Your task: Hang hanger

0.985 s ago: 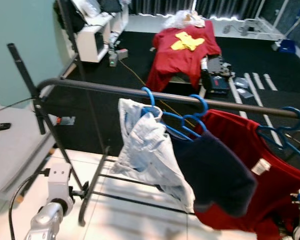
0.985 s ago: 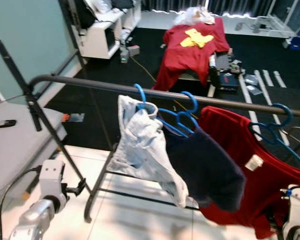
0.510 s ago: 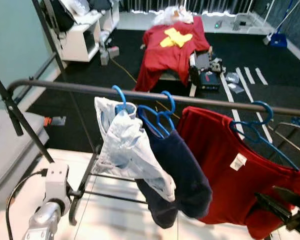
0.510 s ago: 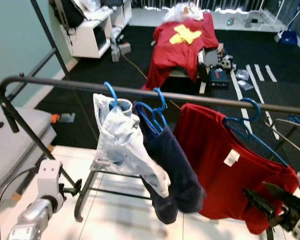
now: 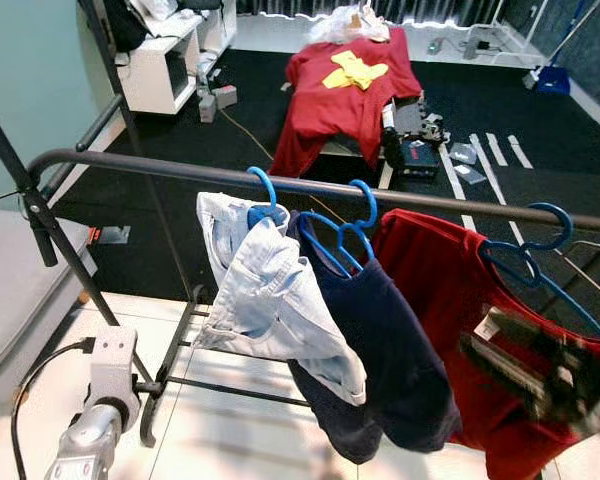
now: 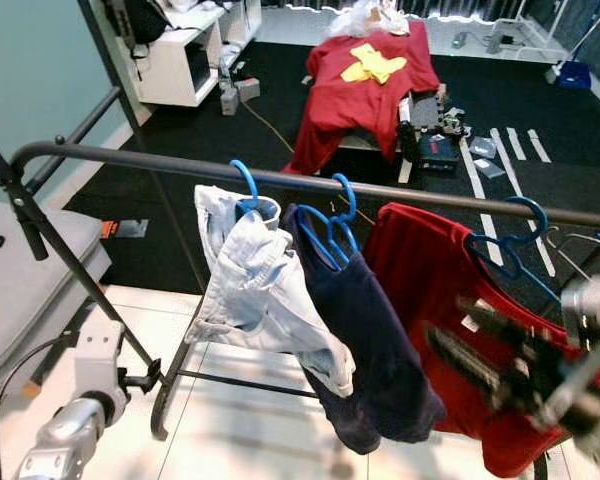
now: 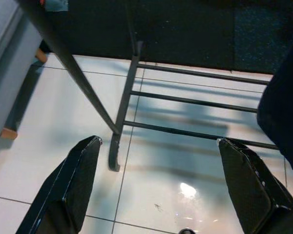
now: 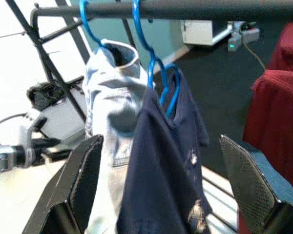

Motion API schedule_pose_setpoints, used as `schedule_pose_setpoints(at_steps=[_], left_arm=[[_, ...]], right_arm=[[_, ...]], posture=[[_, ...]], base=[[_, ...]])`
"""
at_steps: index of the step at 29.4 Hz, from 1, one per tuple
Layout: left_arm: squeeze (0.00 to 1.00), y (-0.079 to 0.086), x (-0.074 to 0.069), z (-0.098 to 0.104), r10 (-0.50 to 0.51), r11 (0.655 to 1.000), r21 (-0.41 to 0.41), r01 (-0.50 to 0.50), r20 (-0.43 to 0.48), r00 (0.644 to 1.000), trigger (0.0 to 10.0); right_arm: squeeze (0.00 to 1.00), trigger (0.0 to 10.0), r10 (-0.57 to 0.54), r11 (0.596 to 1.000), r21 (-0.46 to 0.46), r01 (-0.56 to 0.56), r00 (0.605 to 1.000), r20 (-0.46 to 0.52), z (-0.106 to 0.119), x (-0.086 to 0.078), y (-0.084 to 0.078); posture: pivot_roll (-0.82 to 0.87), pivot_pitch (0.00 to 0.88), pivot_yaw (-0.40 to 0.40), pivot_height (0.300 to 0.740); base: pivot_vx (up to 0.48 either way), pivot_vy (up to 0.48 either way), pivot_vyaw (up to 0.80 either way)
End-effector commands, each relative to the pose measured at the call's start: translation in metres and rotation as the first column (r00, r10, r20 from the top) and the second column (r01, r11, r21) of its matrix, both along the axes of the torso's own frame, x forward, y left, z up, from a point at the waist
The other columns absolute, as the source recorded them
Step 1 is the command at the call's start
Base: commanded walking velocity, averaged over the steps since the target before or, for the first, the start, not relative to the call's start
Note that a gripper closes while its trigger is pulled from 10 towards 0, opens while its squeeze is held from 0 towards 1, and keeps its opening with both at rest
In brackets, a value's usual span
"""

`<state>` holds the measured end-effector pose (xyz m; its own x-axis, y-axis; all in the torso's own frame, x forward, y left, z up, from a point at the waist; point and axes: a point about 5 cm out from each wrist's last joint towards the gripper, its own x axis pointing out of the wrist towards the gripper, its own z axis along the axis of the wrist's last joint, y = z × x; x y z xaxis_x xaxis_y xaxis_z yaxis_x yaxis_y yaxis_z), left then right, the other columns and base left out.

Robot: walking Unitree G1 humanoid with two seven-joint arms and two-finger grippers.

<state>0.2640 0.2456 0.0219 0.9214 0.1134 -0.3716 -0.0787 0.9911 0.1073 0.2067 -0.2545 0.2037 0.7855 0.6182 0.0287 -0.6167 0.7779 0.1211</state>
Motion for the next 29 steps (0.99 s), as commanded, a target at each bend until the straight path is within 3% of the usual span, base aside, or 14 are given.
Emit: schedule_pose_setpoints(at_steps=[1, 3, 6, 12, 17, 21, 23, 27, 29], left_arm=[[0.00, 0.005, -0.004, -0.004, 0.011, 1.000, 0.014, -0.011, -0.020, 1.000, 10.0], [0.00, 0.004, -0.004, -0.005, 0.013, 1.000, 0.011, -0.012, -0.020, 1.000, 10.0], [0.00, 0.002, -0.004, -0.006, 0.012, 1.000, 0.009, -0.012, -0.020, 1.000, 10.0], [0.00, -0.001, -0.003, -0.005, 0.010, 1.000, 0.004, -0.010, -0.011, 1.000, 10.0], [0.00, 0.000, -0.004, -0.004, 0.012, 1.000, 0.004, -0.012, -0.005, 1.000, 10.0], [0.00, -0.001, -0.006, -0.006, 0.014, 1.000, 0.002, -0.014, -0.008, 1.000, 10.0], [0.00, -0.002, -0.007, -0.007, 0.013, 1.000, -0.004, -0.013, -0.010, 1.000, 10.0], [0.00, -0.006, -0.009, -0.009, 0.007, 1.000, -0.012, -0.007, -0.011, 1.000, 10.0], [0.00, -0.007, -0.009, -0.009, 0.005, 1.000, -0.013, -0.006, -0.010, 1.000, 10.0]], right_arm=[[0.00, 10.0, -0.032, 0.997, -0.075, 0.028, 0.998, -0.049, -0.008, 0.008, 0.005], [0.00, 10.0, -0.086, 0.984, -0.161, 0.074, 0.994, -0.070, -0.015, 0.020, 0.008], [0.00, 10.0, -0.126, 0.971, -0.217, 0.103, 0.987, -0.097, -0.024, 0.032, 0.011], [0.00, 10.0, -0.159, 0.963, -0.241, 0.123, 0.978, -0.135, -0.037, 0.054, 0.014], [0.00, 10.0, -0.174, 0.971, -0.181, 0.156, 0.981, -0.087, -0.026, 0.071, 0.019], [0.00, 10.0, -0.239, 0.971, -0.001, 0.239, 0.971, 0.015, 0.004, 0.085, 0.017], [0.00, 10.0, -0.204, 0.978, 0.046, 0.202, 0.979, 0.030, 0.011, 0.084, 0.024], [0.00, 10.0, -0.064, 0.997, -0.052, 0.062, 0.997, -0.033, -0.005, 0.080, 0.055], [0.00, 10.0, -0.041, 0.997, -0.070, 0.038, 0.998, -0.055, -0.010, 0.079, 0.060]], posture=[[-0.03, 0.088, -0.003, 0.740], [-0.02, 0.088, -0.004, 0.740], [-0.02, 0.088, -0.006, 0.740], [-0.01, 0.085, -0.010, 0.740], [0.00, 0.087, -0.013, 0.740], [0.00, 0.089, -0.015, 0.740], [0.00, 0.093, -0.016, 0.740], [0.00, 0.101, -0.020, 0.740], [0.00, 0.101, -0.020, 0.740]], base=[[0.000, 0.000, 0.00], [0.000, 0.000, 0.00], [0.000, 0.000, 0.00], [0.000, 0.000, 0.00], [0.000, 0.000, 0.00], [0.000, 0.000, 0.00], [0.000, 0.000, 0.00], [0.000, 0.000, 0.00], [0.000, 0.000, 0.00]])
